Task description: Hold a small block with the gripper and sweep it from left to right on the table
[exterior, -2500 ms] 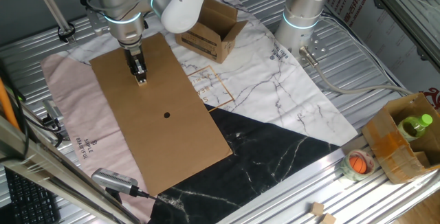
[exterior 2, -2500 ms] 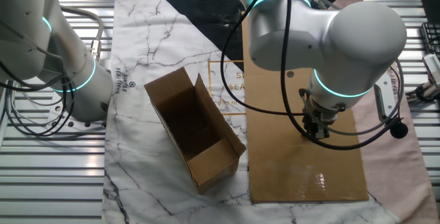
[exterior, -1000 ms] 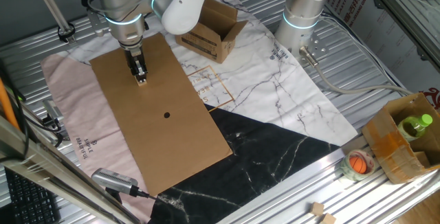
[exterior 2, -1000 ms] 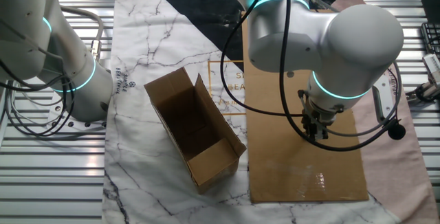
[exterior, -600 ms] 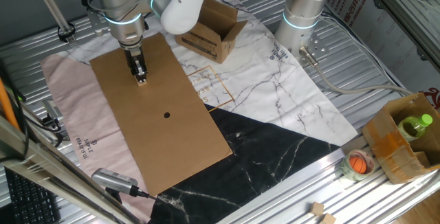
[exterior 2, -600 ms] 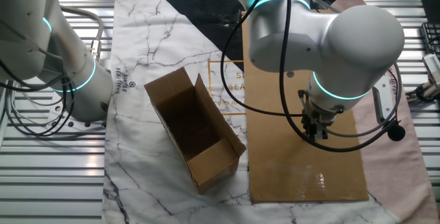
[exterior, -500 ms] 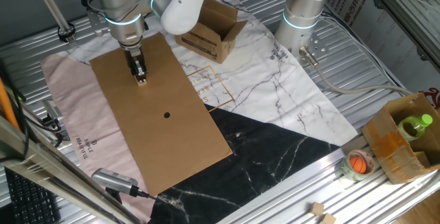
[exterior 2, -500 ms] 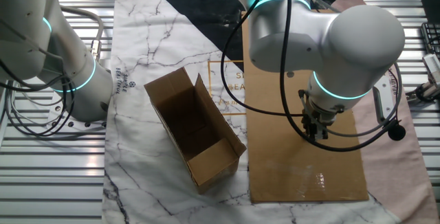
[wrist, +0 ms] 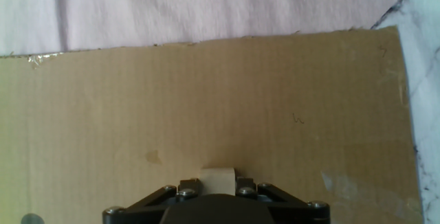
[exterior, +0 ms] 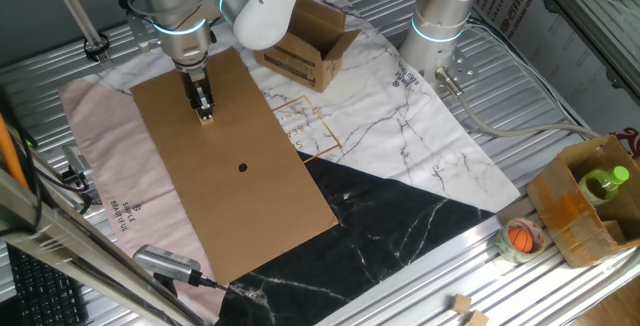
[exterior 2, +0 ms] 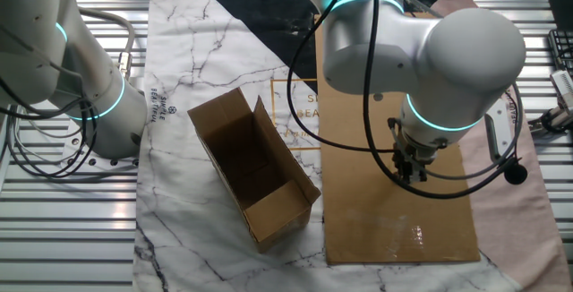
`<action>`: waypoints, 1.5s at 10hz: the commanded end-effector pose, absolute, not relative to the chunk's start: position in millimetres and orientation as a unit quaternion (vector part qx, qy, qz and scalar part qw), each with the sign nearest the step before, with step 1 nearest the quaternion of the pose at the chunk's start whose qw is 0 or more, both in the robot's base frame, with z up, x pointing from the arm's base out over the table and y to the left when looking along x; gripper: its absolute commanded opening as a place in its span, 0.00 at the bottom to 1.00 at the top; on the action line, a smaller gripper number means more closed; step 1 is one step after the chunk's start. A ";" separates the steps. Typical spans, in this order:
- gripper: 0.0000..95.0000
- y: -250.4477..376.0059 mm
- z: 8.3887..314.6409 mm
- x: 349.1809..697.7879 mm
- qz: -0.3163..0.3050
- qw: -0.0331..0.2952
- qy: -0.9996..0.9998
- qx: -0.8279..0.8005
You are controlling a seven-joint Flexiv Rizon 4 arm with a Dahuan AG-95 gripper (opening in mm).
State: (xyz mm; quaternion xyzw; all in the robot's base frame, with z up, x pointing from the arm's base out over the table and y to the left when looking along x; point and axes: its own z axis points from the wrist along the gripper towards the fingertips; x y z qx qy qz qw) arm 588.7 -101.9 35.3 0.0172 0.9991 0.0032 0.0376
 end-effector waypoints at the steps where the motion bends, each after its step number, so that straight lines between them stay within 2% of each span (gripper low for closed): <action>1: 0.00 -101.9 34.8 588.5 0.007 0.037 0.999 0.016; 15: 0.00 -101.1 36.9 593.1 0.003 0.037 0.999 0.013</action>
